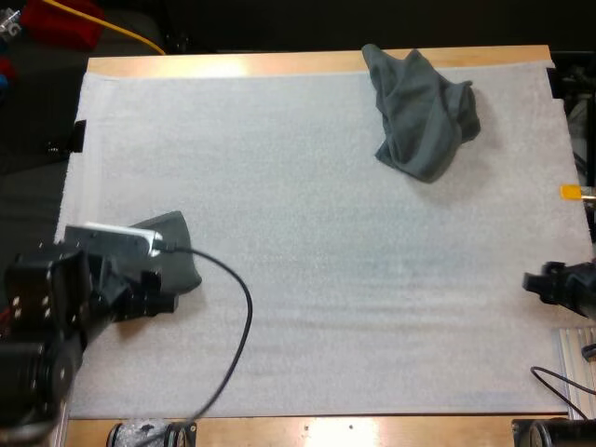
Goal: Pick towel from pile, fold and stack
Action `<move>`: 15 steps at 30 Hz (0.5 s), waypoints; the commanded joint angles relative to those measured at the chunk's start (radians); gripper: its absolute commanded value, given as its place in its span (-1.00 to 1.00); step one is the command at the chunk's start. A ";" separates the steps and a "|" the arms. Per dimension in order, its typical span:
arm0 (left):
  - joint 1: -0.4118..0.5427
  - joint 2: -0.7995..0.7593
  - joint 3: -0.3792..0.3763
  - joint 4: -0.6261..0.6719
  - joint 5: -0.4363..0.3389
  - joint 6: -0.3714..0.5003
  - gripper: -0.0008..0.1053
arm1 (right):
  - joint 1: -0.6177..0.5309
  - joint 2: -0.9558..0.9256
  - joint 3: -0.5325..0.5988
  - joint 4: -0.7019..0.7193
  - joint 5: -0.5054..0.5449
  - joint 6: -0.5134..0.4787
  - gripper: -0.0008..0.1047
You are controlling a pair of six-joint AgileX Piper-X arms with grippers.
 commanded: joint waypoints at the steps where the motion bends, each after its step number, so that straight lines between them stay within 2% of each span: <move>1: -0.005 -0.023 -0.002 0.005 0.005 -0.004 0.28 | -0.003 -0.026 -0.006 0.020 0.024 -0.020 0.24; 15: -0.005 -0.335 -0.001 0.015 0.050 -0.026 0.28 | -0.003 -0.338 -0.006 0.059 0.004 -0.039 0.24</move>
